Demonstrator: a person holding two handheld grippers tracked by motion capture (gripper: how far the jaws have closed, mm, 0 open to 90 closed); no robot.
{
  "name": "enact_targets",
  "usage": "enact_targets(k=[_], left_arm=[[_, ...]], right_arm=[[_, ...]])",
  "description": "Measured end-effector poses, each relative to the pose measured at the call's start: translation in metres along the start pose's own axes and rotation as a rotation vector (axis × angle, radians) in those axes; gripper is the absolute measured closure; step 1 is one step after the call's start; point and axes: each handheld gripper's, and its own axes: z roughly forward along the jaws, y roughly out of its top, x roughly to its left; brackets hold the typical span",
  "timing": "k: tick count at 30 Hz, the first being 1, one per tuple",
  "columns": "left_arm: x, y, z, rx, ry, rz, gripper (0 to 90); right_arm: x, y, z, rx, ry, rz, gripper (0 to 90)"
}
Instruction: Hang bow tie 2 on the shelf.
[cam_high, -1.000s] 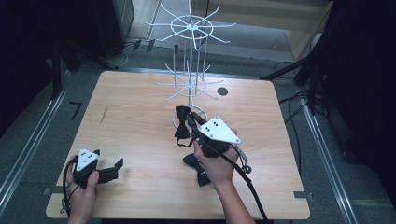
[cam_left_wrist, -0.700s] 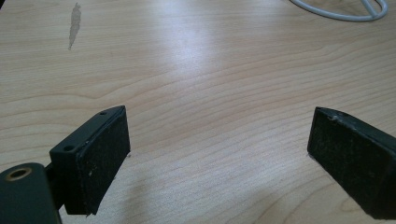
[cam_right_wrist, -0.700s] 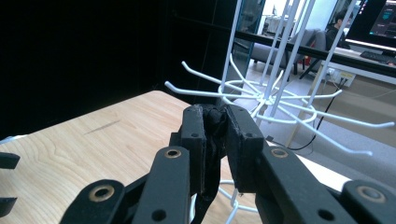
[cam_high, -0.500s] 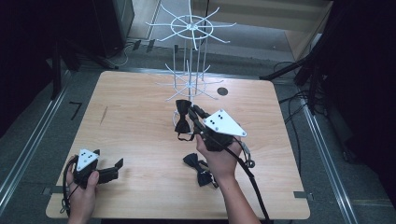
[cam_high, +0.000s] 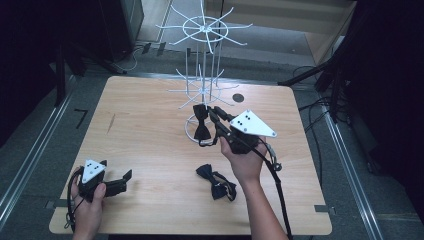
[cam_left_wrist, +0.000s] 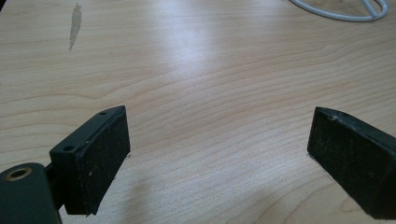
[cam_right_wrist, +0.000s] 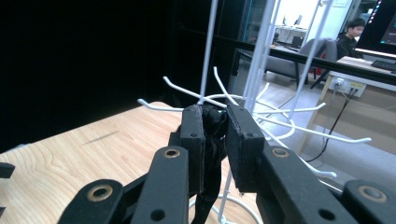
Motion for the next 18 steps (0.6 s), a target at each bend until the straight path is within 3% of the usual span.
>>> enact_targets(k=[4, 8, 10, 12, 18], left_arm=[[0.000, 0.000, 0.000, 0.003, 0.001, 0.001, 6.5], [0.000, 0.000, 0.000, 0.006, 0.003, 0.005, 6.6], [0.000, 0.000, 0.000, 0.005, 0.001, 0.004, 6.5], [0.000, 0.000, 0.000, 0.005, 0.001, 0.004, 6.5], [0.000, 0.000, 0.000, 0.006, -0.001, 0.003, 6.5]], right_arm=[[-0.013, -0.009, 0.008, 0.021, 0.004, 0.019, 78.7], [-0.024, -0.018, 0.015, 0.027, 0.022, 0.100, 78.8], [-0.031, -0.024, 0.019, 0.024, 0.059, 0.170, 78.8], [-0.034, -0.028, 0.023, 0.036, 0.069, 0.204, 78.8], [-0.036, -0.032, 0.030, 0.049, 0.060, 0.240, 78.7]])
